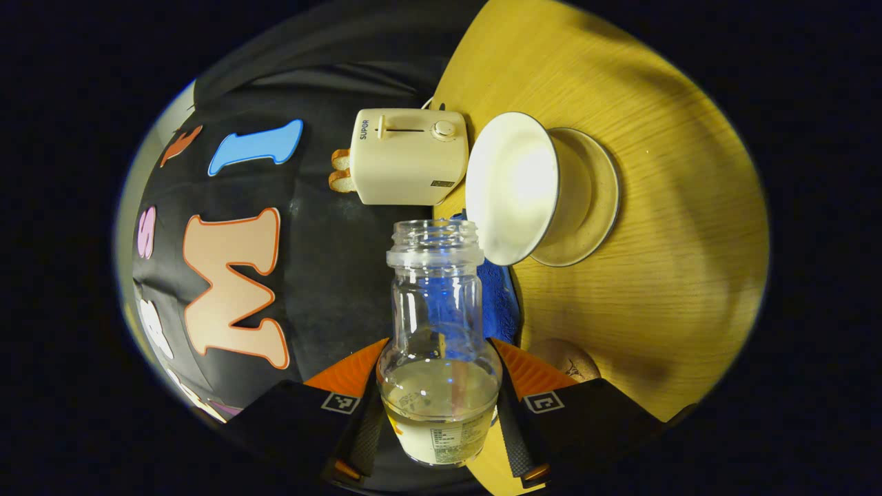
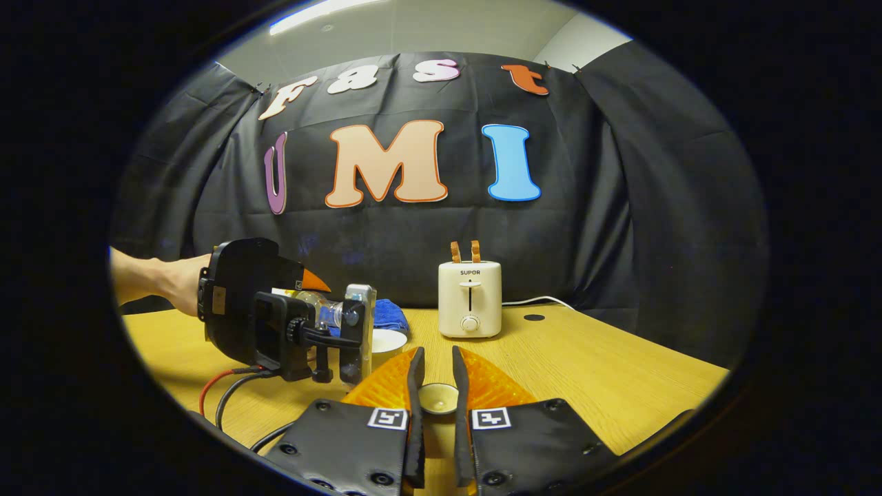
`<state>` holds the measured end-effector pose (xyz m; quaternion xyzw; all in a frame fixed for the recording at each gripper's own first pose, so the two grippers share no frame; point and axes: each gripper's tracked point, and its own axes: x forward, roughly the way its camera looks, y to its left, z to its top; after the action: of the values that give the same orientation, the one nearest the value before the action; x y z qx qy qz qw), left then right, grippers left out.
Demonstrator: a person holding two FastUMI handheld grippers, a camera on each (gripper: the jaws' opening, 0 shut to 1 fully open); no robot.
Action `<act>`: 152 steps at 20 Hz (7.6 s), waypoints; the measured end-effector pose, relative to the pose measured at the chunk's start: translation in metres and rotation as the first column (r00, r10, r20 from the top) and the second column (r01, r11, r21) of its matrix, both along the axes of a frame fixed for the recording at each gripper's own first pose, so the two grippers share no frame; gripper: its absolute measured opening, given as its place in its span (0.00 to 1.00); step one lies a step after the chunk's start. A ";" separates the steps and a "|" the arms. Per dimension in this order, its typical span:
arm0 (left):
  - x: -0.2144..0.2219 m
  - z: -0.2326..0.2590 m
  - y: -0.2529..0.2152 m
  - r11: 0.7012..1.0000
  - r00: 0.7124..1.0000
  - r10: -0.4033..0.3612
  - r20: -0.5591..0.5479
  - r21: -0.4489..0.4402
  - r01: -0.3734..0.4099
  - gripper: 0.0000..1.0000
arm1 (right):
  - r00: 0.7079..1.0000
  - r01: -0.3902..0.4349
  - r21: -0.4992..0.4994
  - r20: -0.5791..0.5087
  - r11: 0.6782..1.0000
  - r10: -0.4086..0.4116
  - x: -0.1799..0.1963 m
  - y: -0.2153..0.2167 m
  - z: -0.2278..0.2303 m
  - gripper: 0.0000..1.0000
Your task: Open the teacup lid with one hand, grasp the water bottle and pour water into the teacup with the other hand; after pouring, place the water bottle on the coaster and then close the teacup lid.
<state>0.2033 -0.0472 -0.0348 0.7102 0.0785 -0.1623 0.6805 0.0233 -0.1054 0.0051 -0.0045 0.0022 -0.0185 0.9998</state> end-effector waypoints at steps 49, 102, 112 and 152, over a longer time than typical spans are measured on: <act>0.013 0.038 -0.013 0.869 0.996 -0.090 -0.011 0.488 0.084 0.70 | 1.000 0.022 0.038 0.006 0.999 -0.022 -0.002 -0.012 0.001 0.19; 0.036 0.021 0.014 -0.145 0.976 0.158 -0.150 -0.981 -0.127 0.70 | 0.998 0.060 -0.003 0.009 0.998 -0.060 -0.002 -0.019 0.001 0.19; 0.033 0.020 0.008 -0.068 0.982 0.162 -0.099 -0.994 -0.088 0.70 | 0.998 0.065 -0.004 0.007 0.998 -0.065 -0.001 -0.020 0.000 0.19; -0.054 0.017 0.030 -0.066 0.972 0.197 -0.129 -0.991 -0.118 0.98 | 0.998 0.065 -0.003 0.007 0.998 -0.065 0.000 -0.020 0.001 0.19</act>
<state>0.1491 -0.0168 -0.0181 -0.0103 -0.0003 -0.0696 0.9975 0.0230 -0.1257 0.0061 -0.0061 -0.0012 -0.0512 0.9987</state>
